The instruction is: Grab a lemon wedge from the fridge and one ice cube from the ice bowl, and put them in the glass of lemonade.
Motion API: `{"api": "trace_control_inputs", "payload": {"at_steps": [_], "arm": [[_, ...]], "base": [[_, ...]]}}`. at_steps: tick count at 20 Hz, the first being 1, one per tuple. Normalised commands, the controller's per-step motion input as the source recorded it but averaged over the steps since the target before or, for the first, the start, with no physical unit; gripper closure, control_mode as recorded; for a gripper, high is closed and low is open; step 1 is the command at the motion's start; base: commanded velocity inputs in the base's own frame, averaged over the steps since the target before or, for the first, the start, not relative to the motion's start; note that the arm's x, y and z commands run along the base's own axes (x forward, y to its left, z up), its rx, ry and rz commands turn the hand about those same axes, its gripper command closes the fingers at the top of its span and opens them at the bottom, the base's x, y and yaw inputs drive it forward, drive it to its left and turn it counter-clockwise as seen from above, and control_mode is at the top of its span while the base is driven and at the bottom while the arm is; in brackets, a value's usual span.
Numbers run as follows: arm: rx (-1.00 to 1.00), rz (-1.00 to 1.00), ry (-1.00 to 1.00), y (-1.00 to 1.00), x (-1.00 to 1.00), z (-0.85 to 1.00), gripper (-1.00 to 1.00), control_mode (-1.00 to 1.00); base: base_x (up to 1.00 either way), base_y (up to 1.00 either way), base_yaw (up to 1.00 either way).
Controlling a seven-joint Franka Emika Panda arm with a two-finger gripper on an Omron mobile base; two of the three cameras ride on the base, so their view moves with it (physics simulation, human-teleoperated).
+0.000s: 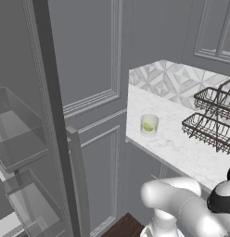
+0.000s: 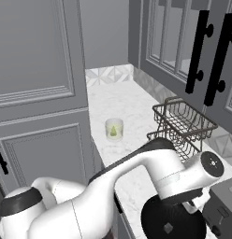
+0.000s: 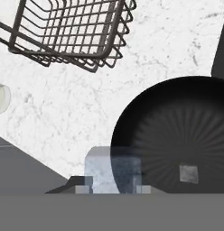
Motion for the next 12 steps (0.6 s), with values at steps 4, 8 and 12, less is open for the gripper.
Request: {"api": "trace_control_inputs", "payload": {"at_steps": [4,8,12], "arm": [[0.0,0.0,-0.15,0.79,0.04,0.3,1.0,-1.0],[0.0,0.0,-0.22,0.96,0.04,0.36,1.0,-1.0],[0.0,0.0,-0.23,1.0,0.25,0.34,1.0,-1.0]], "base": [[0.0,0.0,0.0],[0.0,0.0,0.0],[0.0,0.0,0.0]]}}
